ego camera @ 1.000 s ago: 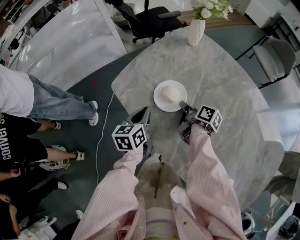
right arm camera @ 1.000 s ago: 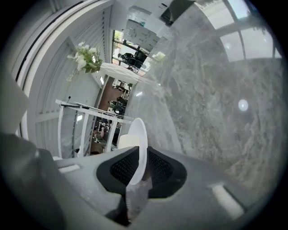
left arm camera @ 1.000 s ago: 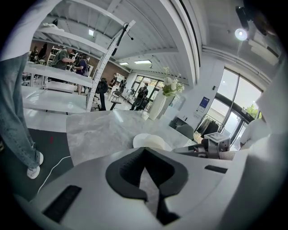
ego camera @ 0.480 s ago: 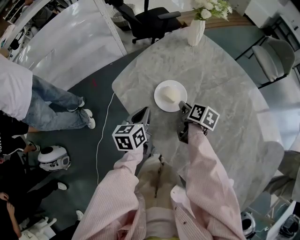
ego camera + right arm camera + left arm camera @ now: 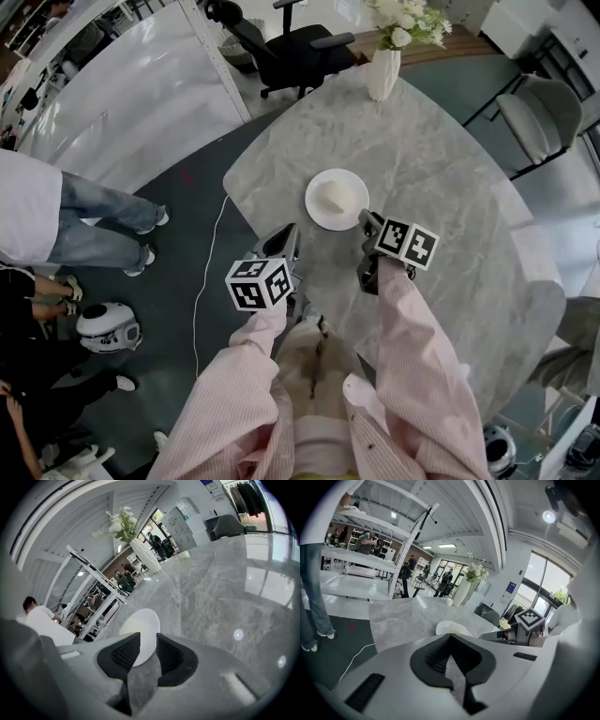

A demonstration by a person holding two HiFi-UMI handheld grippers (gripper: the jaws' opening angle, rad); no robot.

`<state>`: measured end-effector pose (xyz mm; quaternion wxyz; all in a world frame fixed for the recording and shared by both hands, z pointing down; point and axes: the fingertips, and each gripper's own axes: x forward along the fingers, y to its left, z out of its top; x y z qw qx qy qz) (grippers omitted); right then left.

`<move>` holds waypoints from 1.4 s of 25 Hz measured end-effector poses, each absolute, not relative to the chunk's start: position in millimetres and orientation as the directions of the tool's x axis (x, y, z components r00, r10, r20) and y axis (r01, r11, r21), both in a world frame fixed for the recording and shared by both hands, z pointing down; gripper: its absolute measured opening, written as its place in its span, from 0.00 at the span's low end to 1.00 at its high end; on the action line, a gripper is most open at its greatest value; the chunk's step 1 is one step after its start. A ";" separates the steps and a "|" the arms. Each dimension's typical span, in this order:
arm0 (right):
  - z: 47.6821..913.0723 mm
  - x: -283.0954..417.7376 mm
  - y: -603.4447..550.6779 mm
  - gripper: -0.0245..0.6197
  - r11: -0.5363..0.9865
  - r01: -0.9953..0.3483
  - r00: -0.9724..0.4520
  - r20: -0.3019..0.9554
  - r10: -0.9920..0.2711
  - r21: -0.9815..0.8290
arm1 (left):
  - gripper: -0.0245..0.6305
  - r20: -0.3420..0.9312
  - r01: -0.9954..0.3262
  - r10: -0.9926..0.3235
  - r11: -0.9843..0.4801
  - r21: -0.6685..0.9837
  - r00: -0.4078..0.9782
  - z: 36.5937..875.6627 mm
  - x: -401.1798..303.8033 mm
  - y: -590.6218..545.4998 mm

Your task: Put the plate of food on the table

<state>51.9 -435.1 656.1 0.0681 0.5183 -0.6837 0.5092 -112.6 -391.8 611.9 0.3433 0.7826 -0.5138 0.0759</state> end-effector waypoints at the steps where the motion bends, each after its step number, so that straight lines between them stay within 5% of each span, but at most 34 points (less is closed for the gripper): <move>1: 651.4 50.8 -433.8 0.18 -0.035 -0.776 -0.465 0.609 -0.642 -0.629 | 0.03 0.467 -0.856 -0.754 -0.239 0.459 0.461 609.3 -112.9 -390.3; 9: 608.1 36.3 -414.5 0.05 0.195 -0.753 -0.581 0.495 -0.646 -0.629 | 0.03 0.408 -0.849 -0.774 -0.303 0.433 0.485 575.1 -109.7 -383.6; 35: 449.4 44.9 -359.8 0.05 0.543 -0.655 -0.684 0.108 -0.721 -0.525 | 0.03 0.158 -0.817 -0.812 -0.515 0.259 0.562 437.5 -104.9 -349.8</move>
